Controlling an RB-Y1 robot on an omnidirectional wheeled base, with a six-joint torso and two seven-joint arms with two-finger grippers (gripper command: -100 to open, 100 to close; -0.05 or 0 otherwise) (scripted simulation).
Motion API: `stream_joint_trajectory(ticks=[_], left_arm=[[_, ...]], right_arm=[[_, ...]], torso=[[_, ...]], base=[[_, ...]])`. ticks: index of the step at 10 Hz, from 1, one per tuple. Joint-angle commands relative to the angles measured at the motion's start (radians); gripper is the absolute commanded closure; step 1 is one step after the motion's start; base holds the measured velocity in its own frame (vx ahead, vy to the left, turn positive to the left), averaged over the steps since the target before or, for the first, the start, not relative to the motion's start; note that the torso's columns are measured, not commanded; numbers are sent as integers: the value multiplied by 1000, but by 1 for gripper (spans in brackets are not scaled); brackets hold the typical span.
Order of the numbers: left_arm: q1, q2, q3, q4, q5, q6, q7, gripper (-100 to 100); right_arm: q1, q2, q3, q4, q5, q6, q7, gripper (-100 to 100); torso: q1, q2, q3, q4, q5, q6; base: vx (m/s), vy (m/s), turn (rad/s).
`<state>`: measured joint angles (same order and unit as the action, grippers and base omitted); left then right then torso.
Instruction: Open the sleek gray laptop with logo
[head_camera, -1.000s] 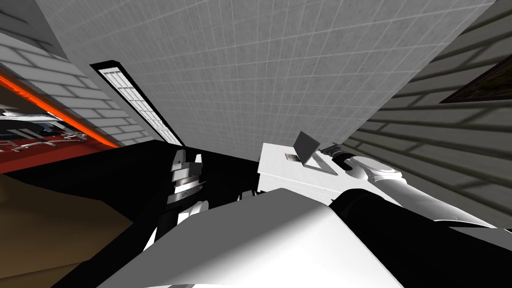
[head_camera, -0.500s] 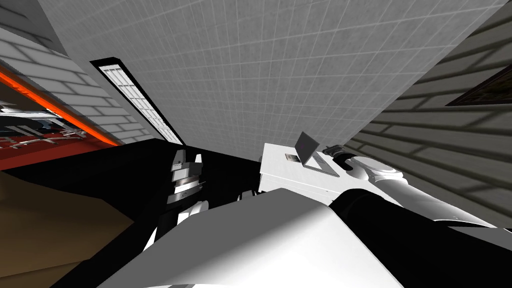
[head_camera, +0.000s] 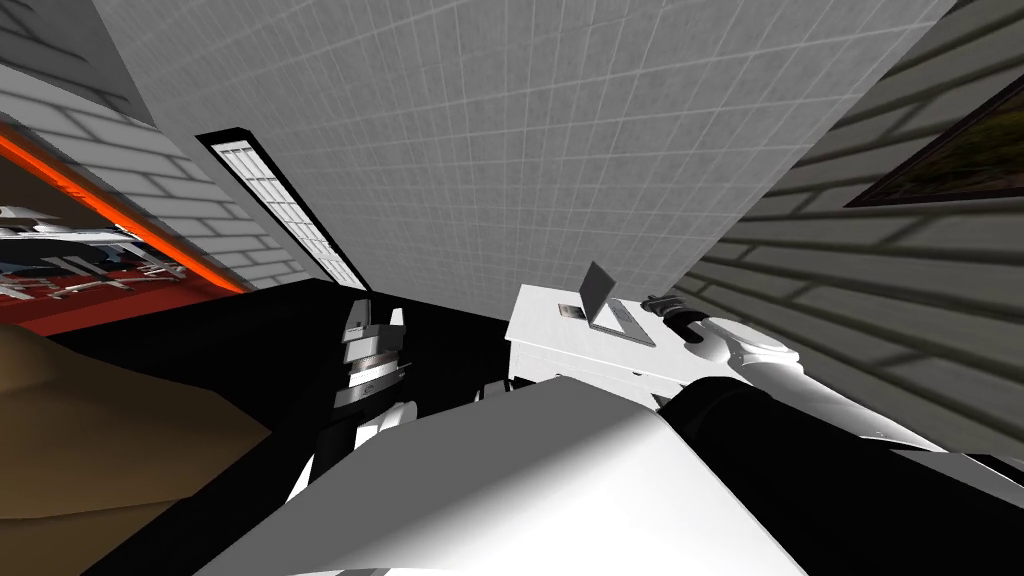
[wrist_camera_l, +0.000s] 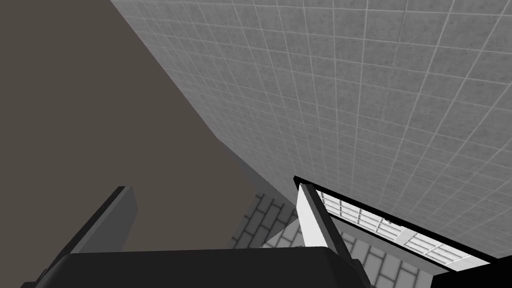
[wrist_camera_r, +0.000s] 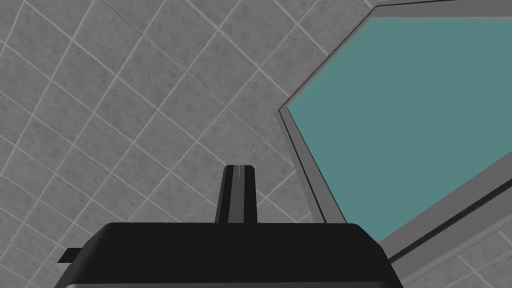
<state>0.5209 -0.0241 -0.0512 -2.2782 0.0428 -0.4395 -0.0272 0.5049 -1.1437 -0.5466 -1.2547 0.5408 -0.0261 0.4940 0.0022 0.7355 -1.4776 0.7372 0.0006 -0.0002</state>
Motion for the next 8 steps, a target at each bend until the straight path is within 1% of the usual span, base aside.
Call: stream_joint_trajectory(ticks=[1, 2, 6, 8], left_arm=[[0, 0, 0, 0, 0, 0, 0, 0], [0, 0, 0, 0, 0, 0, 0, 0], [0, 0, 0, 0, 0, 0, 0, 0], [0, 0, 0, 0, 0, 0, 0, 0]], right_arm=[[17, -14, -3, -2, 17, 18, 14, -100], [23, -19, -3, -3, 23, 26, 20, -100], [62, -50, -8, -6, 64, 73, 58, -100], [82, -66, -10, -8, 85, 97, 78, -100]], torso=[[4, -3, -1, -1, 1, 0], [9, -5, -3, -2, 3, -1], [-5, 3, 2, 1, -2, 0], [-2, 4, 2, 1, 0, -1]], base=[[45, 72, 26], [90, 137, 30], [112, 148, 27], [102, 144, 12]])
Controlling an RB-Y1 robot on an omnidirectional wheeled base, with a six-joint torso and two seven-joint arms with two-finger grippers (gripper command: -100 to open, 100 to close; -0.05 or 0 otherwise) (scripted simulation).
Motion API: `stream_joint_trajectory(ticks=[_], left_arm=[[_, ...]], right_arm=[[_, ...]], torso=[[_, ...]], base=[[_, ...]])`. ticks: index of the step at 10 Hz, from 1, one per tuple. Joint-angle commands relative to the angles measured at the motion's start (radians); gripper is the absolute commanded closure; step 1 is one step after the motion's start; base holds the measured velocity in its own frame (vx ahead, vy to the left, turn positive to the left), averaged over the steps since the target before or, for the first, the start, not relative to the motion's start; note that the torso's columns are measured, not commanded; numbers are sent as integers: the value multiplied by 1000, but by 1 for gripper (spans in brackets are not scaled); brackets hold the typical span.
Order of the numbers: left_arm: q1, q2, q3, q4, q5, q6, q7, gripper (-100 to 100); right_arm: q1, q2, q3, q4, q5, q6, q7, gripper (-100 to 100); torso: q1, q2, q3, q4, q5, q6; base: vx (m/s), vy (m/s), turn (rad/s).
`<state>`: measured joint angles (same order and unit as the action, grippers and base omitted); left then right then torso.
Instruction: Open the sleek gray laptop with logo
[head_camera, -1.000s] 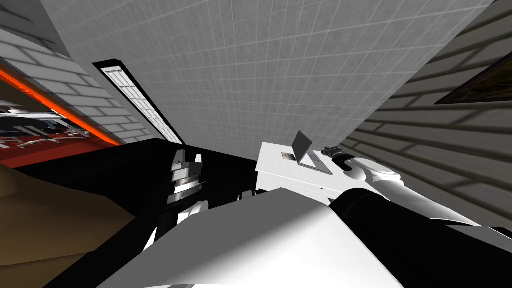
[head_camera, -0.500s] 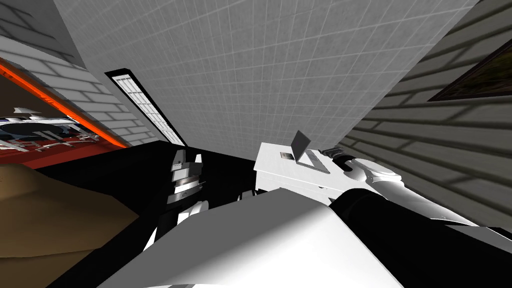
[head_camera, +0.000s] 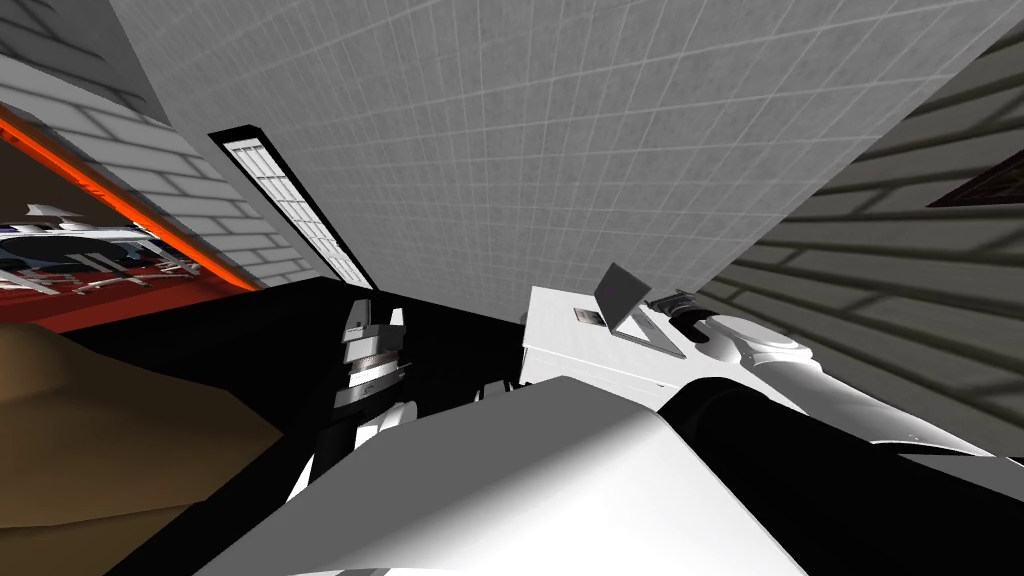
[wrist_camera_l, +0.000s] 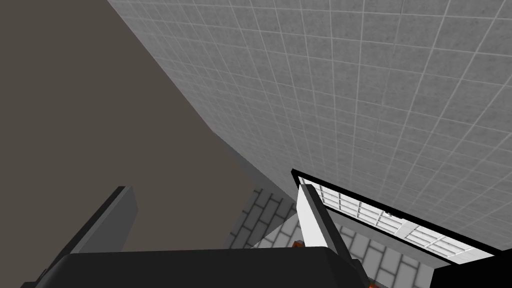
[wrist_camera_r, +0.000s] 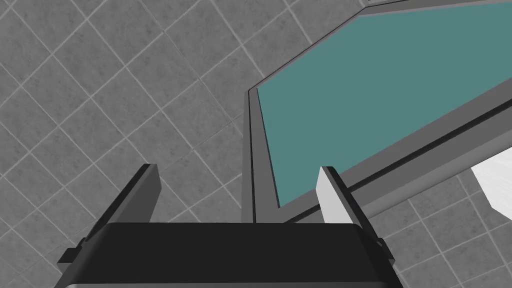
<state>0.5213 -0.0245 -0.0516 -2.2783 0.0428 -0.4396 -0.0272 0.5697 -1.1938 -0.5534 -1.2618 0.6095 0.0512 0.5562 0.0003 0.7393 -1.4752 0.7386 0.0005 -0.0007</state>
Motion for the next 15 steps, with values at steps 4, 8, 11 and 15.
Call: stream_joint_trajectory(ticks=[4, 8, 11, 15], left_arm=[[0, 0, 0, 0, 0, 0, 0, 0], [0, 0, 0, 0, 0, 0, 0, 0], [0, 0, 0, 0, 0, 0, 0, 0], [0, 0, 0, 0, 0, 0, 0, 0]], right_arm=[[39, -32, -1, -1, 38, 51, 37, -100], [10, -12, 1, 20, -3, 28, -2, 100], [-42, 24, 4, 57, -72, -14, -69, 100], [-54, 61, 28, 42, -26, 7, -28, -100]], torso=[[4, -4, -3, -1, 2, -2], [-6, 3, 2, 1, -2, 1], [-1, 0, 0, 0, -1, 1], [8, -7, -5, -3, 2, -1]], base=[[82, 127, 24], [-34, -38, 3], [-132, -143, 1], [-40, -16, 53]])
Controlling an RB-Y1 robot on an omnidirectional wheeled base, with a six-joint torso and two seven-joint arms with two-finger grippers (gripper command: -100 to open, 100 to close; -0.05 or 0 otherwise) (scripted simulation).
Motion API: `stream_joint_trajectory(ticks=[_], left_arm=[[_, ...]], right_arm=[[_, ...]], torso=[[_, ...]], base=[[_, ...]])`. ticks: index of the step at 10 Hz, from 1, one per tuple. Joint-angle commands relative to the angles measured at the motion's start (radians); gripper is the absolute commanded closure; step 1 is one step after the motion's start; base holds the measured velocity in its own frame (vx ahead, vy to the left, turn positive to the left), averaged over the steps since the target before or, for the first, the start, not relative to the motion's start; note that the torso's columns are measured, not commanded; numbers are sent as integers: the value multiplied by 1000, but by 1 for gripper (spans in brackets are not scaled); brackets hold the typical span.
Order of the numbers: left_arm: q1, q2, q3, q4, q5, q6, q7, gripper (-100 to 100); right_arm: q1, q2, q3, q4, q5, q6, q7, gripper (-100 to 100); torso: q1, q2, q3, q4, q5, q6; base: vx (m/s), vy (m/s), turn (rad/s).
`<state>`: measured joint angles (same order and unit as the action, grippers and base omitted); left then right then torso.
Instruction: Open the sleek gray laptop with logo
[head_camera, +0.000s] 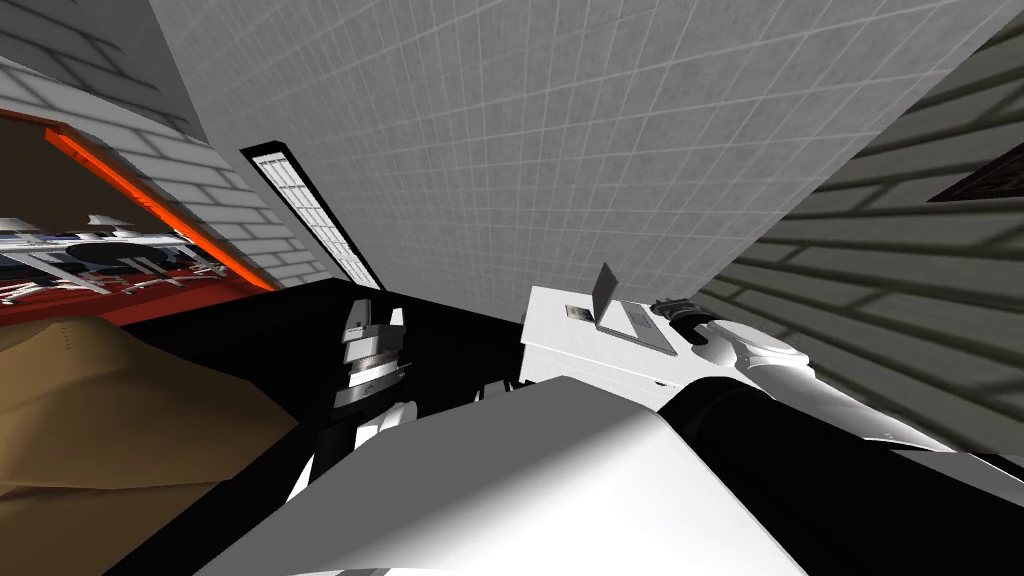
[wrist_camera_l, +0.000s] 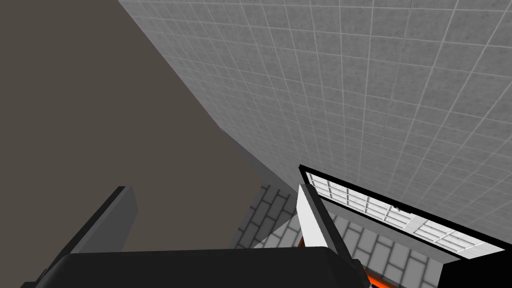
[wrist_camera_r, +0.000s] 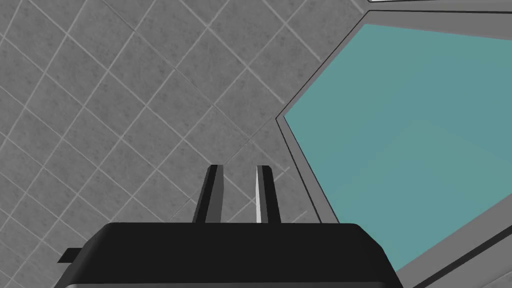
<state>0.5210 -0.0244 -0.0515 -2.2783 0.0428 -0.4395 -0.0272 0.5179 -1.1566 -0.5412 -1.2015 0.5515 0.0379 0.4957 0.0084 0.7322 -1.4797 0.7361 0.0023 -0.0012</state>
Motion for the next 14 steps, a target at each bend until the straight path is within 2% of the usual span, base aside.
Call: stream_joint_trajectory(ticks=[1, 4, 8, 10, 11, 12, 14], left_arm=[[0, 0, 0, 0, 0, 0, 0, 0], [0, 0, 0, 0, 0, 0, 0, 0], [0, 0, 0, 0, 0, 0, 0, 0], [0, 0, 0, 0, 0, 0, 0, 0], [0, 0, 0, 0, 0, 0, 0, 0], [0, 0, 0, 0, 0, 0, 0, 0], [0, 0, 0, 0, 0, 0, 0, 0]], right_arm=[[-6, 36, 26, -24, 49, 28, 49, -100], [-18, 81, 58, -44, 109, 58, 104, -100], [-34, 137, 99, -68, 183, 95, 173, -100], [-28, 135, 91, -71, 176, 92, 165, -100], [-28, 134, 91, -71, 175, 92, 165, 100], [-61, 162, 81, -70, 162, 81, 148, 100], [-93, 191, 72, -69, 148, 70, 131, 100]], torso=[[-1, 2, 1, 1, 0, 1], [-10, 6, 4, 2, -3, 1], [-9, 5, 3, 1, -3, 0], [-10, 7, 4, 2, -2, 2], [-11, 7, 4, 2, -3, 1], [-11, 6, 4, 2, -3, 1], [-12, 11, 7, 3, -4, 2]], base=[[16, 95, 85], [24, 93, 93], [17, 79, 89], [2, 25, 6], [0, 0, 0], [-65, -53, -14], [-130, -92, -8]])
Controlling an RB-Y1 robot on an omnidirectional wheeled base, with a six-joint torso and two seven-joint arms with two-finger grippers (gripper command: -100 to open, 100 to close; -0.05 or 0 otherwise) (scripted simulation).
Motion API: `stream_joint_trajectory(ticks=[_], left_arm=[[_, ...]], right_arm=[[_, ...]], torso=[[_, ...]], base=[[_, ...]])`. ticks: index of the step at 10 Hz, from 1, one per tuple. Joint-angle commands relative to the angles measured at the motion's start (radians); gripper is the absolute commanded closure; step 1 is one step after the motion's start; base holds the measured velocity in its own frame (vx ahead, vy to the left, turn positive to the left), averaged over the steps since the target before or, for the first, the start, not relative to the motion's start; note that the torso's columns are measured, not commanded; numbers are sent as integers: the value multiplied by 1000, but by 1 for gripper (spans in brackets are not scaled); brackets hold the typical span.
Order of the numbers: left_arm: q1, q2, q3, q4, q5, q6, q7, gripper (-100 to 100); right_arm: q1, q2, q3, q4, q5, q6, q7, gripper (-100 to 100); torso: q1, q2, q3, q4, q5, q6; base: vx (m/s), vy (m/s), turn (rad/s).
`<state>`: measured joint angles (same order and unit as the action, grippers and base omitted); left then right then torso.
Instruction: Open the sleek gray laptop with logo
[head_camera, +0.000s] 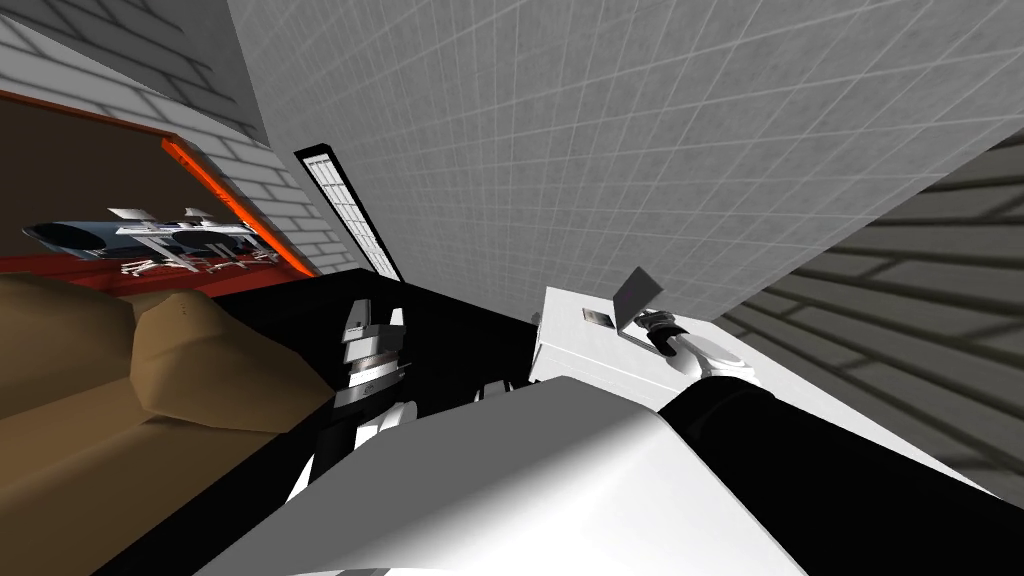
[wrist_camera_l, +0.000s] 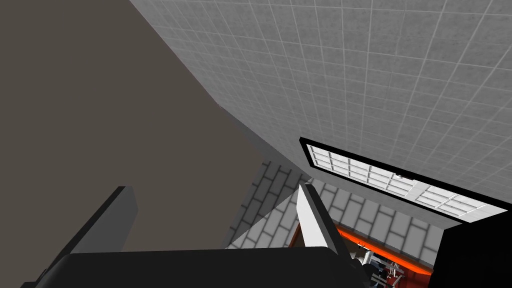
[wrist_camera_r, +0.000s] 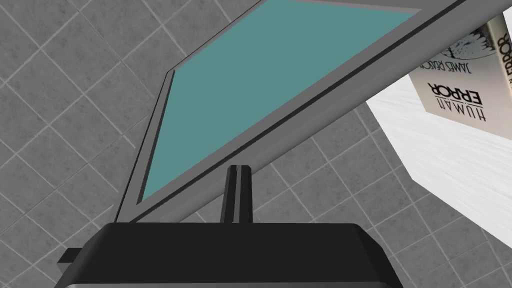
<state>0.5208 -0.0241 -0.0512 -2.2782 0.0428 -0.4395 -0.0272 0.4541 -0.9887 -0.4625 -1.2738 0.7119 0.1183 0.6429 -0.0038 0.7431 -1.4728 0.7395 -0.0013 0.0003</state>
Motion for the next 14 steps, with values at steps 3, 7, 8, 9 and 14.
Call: stream_joint_trajectory(ticks=[3, 7, 8, 9, 14], left_arm=[[0, 0, 0, 0, 0, 0, 0, 0], [0, 0, 0, 0, 0, 0, 0, 0], [0, 0, 0, 0, 0, 0, 0, 0], [0, 0, 0, 0, 0, 0, 0, 0], [0, 0, 0, 0, 0, 0, 0, 0]], right_arm=[[-95, 79, -26, 5, -40, -33, -50, 100], [-105, 71, -28, -34, -49, -69, -62, -100], [-101, 63, -28, -45, -48, -79, -61, -100], [-94, 46, -27, -69, -44, -101, -58, -100], [-67, -15, -26, -156, -28, -174, -48, -100]], torso=[[4, -5, -3, -2, 1, 0], [6, -9, -6, -3, 2, 0], [1, -6, -4, -2, 1, -2], [-3, -4, -2, -1, -1, 0], [6, -5, -4, -1, 3, -3]], base=[[-136, -102, -12], [-72, -77, 48], [-88, -208, 180], [-66, -190, 160], [-82, -157, 129]])
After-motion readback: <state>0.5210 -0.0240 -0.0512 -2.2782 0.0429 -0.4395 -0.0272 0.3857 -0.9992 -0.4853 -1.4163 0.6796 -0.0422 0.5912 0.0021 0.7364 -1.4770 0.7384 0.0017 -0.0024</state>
